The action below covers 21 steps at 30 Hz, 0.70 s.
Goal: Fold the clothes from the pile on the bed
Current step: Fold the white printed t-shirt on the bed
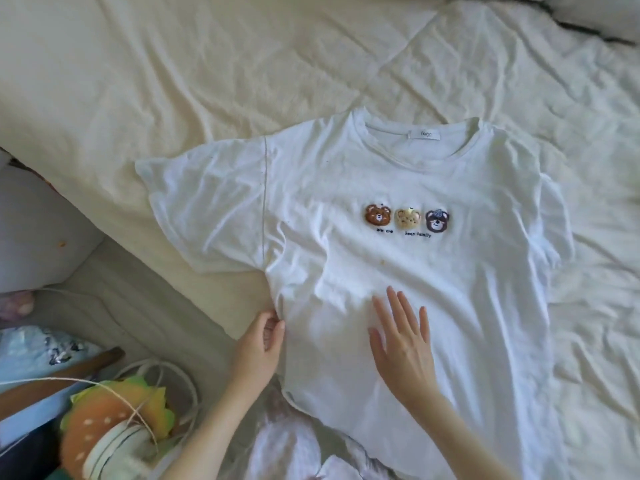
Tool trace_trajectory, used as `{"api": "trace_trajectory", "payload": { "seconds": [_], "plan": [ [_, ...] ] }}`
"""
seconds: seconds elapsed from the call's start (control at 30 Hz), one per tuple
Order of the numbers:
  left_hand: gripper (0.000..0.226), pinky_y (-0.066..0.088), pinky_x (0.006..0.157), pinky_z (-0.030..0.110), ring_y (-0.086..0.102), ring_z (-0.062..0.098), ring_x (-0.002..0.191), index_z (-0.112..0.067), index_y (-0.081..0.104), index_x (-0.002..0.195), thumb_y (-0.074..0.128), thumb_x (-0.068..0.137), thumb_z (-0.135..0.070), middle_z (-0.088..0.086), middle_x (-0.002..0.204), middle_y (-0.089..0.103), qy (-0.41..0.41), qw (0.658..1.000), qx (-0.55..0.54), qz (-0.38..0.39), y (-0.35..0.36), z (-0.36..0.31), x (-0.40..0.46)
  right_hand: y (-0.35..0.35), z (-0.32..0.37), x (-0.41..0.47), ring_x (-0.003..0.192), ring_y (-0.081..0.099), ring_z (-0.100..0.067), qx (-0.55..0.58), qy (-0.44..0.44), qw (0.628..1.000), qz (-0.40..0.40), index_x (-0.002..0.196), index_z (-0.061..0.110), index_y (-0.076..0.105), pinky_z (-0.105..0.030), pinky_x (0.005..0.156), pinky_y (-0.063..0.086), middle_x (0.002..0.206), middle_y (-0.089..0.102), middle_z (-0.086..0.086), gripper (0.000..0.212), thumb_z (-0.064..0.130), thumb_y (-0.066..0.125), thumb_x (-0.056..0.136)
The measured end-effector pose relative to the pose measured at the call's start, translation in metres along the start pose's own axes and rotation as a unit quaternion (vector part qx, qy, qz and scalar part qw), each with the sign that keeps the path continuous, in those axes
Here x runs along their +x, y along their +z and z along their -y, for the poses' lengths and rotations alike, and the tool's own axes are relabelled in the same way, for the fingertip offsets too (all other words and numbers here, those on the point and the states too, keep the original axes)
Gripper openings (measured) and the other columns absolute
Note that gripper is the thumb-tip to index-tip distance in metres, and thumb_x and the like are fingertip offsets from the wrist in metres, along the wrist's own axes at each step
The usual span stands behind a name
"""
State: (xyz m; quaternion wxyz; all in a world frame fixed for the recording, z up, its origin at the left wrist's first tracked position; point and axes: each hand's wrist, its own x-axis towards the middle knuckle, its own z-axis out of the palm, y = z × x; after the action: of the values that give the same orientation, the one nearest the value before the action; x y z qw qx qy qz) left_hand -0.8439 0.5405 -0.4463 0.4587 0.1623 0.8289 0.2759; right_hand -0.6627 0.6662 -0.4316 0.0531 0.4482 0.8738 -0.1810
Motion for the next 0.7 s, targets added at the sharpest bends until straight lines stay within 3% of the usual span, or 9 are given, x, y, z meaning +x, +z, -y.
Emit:
{"api": "trace_trajectory", "payload": {
  "seconds": [0.07,0.17,0.23,0.3,0.37,0.43,0.57,0.63,0.7],
  "plan": [
    [0.015,0.049,0.083,0.036,0.062,0.023,0.092,-0.006,0.055,0.107,0.049,0.096,-0.015,0.008,0.096,0.064,-0.056,0.997,-0.047,0.032,0.023,0.004,-0.018,-0.006,-0.034,-0.027,0.124,0.050,-0.041,0.009,0.046,0.999,0.014,0.122,0.003,0.062,-0.064,0.098,0.035,0.133,0.054,-0.021,0.050,0.004,0.077,0.074],
    [0.014,0.044,0.073,0.030,0.058,0.024,0.089,-0.003,0.052,0.103,0.053,0.095,-0.014,0.006,0.090,0.059,-0.108,0.990,-0.084,0.021,0.048,0.006,-0.042,-0.015,-0.082,-0.065,0.124,0.049,-0.043,0.017,0.086,0.996,0.030,0.116,0.001,0.064,-0.066,0.098,0.034,0.131,0.055,-0.022,0.046,-0.002,0.076,0.072],
    [0.020,0.044,0.071,0.027,0.058,0.022,0.091,-0.004,0.049,0.106,0.057,0.093,-0.017,0.006,0.096,0.059,-0.136,0.988,-0.075,0.014,0.061,0.010,-0.055,-0.022,-0.114,-0.087,0.120,0.052,-0.045,0.006,0.091,0.995,0.028,0.108,-0.002,0.067,-0.065,0.096,0.039,0.125,0.058,-0.025,0.042,-0.006,0.078,0.068],
    [0.030,0.047,0.077,0.034,0.058,0.027,0.099,-0.002,0.046,0.111,0.060,0.091,-0.020,0.012,0.106,0.058,-0.167,0.985,-0.045,0.004,0.076,0.018,-0.065,-0.027,-0.141,-0.107,0.119,0.053,-0.045,-0.003,0.111,0.994,0.025,0.104,-0.004,0.067,-0.062,0.093,0.043,0.125,0.058,-0.025,0.039,-0.006,0.079,0.067],
    [0.042,0.043,0.088,0.040,0.053,0.032,0.113,0.004,0.045,0.120,0.061,0.091,-0.022,0.018,0.119,0.055,-0.193,0.981,0.005,-0.004,0.090,0.029,-0.074,-0.027,-0.164,-0.127,0.115,0.055,-0.045,-0.010,0.125,0.992,0.017,0.105,-0.002,0.067,-0.059,0.090,0.044,0.127,0.057,-0.024,0.041,-0.003,0.079,0.066],
    [0.047,0.040,0.087,0.039,0.051,0.033,0.116,0.007,0.045,0.124,0.062,0.091,-0.021,0.020,0.125,0.053,-0.202,0.978,0.050,-0.008,0.102,0.038,-0.085,-0.025,-0.182,-0.146,0.112,0.056,-0.045,0.001,0.139,0.990,0.012,0.111,0.002,0.065,-0.057,0.088,0.044,0.126,0.057,-0.022,0.044,0.000,0.079,0.068],
    [0.021,0.034,0.069,0.035,0.051,0.029,0.088,0.000,0.050,0.093,0.061,0.090,-0.017,0.013,0.094,0.051,-0.200,0.975,0.100,-0.020,0.114,0.055,-0.110,-0.020,-0.201,-0.186,0.104,0.057,-0.043,0.026,0.200,0.979,0.004,0.108,0.003,0.064,-0.053,0.084,0.044,0.119,0.059,-0.016,0.038,0.003,0.077,0.072],
    [0.028,0.030,0.059,0.034,0.042,0.025,0.069,-0.007,0.041,0.072,0.058,0.091,-0.017,0.009,0.074,0.043,-0.203,0.974,0.098,-0.037,0.116,0.064,-0.122,-0.016,-0.204,-0.207,0.097,0.059,-0.044,0.028,0.184,0.983,0.002,0.103,0.001,0.063,-0.053,0.080,0.046,0.114,0.060,-0.018,0.038,0.002,0.080,0.069],
    [0.038,0.022,0.053,0.033,0.032,0.021,0.058,-0.010,0.031,0.065,0.058,0.091,-0.018,0.007,0.063,0.032,-0.195,0.975,0.089,-0.059,0.118,0.074,-0.135,-0.011,-0.207,-0.228,0.099,0.058,-0.043,0.031,0.168,0.985,0.020,0.105,0.002,0.062,-0.053,0.083,0.046,0.116,0.058,-0.018,0.042,0.006,0.082,0.068]
  ]
}}
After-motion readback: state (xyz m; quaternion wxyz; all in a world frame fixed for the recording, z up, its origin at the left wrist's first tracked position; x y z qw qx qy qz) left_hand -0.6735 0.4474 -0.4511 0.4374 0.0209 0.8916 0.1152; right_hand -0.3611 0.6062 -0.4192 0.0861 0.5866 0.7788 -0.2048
